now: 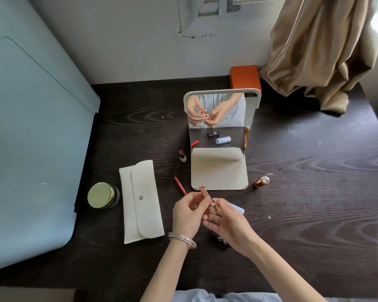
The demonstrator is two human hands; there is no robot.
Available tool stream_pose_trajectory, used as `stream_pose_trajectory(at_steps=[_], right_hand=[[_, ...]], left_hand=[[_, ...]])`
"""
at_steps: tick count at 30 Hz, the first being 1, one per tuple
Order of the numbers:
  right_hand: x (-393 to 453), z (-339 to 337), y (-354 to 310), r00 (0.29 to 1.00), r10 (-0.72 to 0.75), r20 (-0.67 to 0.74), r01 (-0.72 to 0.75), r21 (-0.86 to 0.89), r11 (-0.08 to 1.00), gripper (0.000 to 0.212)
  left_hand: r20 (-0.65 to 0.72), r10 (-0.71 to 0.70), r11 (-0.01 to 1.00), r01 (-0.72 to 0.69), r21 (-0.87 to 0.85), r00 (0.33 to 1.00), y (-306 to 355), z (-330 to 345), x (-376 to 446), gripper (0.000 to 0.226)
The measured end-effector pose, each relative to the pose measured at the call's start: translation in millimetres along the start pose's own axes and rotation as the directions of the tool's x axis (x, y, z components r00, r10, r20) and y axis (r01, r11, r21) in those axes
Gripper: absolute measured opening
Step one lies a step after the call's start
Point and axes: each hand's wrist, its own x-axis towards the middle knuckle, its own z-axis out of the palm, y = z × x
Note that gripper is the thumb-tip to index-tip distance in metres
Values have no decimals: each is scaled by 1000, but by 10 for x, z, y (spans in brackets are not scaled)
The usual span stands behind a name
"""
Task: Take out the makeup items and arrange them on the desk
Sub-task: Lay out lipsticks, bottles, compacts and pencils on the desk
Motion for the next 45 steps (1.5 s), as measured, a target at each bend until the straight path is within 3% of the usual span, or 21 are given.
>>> stream_pose_trajectory(at_steps=[3,9,18,30,33,38,45], right_hand=[[18,52,-4,999,22,46,-24,60,998,22],[59,79,-1,983,163,84,-176,168,970,42],[90,69,-1,954,251,166,-273,125,954,56],[98,142,-86,890,430,152,-451,150,880,64],[104,169,-77,900,414,137,-426,77,901,68],[91,268,-77,960,267,86,-280,225,933,33],[143,235,-16,924,343,167,-375,226,899,53]], left_hand=[[46,45,998,-47,31,998,22,-20,4,9],[189,76,994,-90,64,979,80,-89,14,15],[293,82,995,-94,26,953,129,-139,47,17],[395,63,997,-73,9,917,145,-204,73,24],[335,38,999,-47,19,942,111,-218,108,20],[245,46,994,-68,83,968,97,-242,159,18],[309,-8,998,-13,65,951,123,-288,189,18]])
